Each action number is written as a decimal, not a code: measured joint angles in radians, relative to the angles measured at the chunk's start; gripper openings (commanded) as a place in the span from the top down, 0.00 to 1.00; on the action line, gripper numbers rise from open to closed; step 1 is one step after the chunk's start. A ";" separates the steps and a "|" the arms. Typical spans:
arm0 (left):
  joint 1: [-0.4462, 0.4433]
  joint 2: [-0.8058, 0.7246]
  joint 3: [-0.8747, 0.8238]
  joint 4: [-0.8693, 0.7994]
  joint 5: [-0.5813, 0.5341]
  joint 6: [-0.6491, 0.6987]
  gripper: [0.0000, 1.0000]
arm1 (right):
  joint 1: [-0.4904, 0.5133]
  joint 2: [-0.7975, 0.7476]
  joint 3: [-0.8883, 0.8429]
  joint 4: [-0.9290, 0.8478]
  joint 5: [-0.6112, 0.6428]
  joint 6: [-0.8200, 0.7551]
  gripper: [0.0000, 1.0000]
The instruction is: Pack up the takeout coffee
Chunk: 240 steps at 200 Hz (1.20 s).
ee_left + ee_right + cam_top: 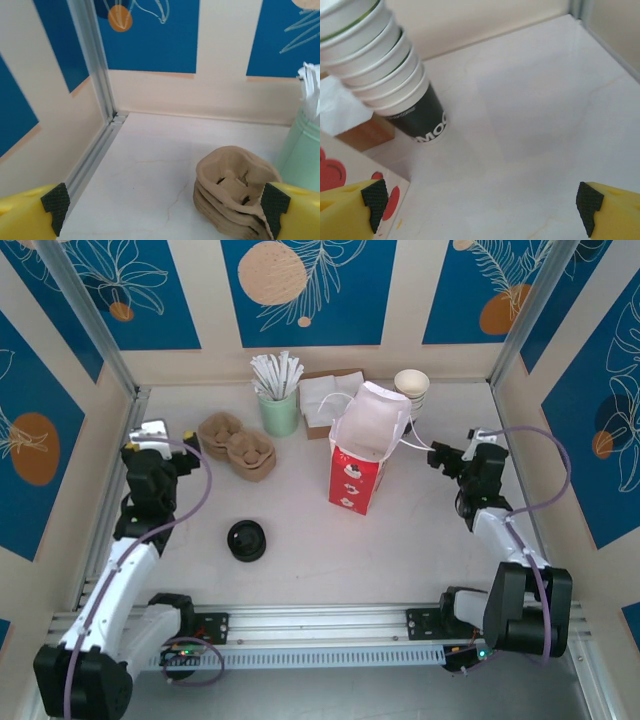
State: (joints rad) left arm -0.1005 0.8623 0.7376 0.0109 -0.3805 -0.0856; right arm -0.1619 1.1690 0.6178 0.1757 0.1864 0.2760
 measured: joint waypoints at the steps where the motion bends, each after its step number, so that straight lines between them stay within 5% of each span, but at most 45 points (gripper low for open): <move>1: 0.000 -0.001 0.005 -0.007 -0.001 -0.003 0.01 | -0.001 -0.001 0.004 -0.006 0.002 0.003 0.01; 50: 0.000 0.069 0.359 -0.456 -0.062 -0.206 0.01 | -0.056 0.036 0.414 -0.449 0.035 0.259 0.01; 83: 0.000 0.086 0.451 -0.626 0.031 -0.273 0.01 | -0.047 0.137 0.664 -0.640 -0.051 0.364 0.02; 153: 0.000 0.085 0.500 -0.757 0.215 -0.327 0.01 | 0.071 0.420 1.030 -0.922 -0.095 0.404 0.14; 240: 0.000 0.082 0.499 -0.790 0.243 -0.328 0.01 | 0.172 0.692 1.336 -1.056 0.004 0.381 0.28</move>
State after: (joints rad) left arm -0.1001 0.9440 1.2369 -0.7792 -0.1379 -0.4137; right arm 0.0105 1.8610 1.9533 -0.8806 0.1902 0.6571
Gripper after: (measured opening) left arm 0.993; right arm 0.741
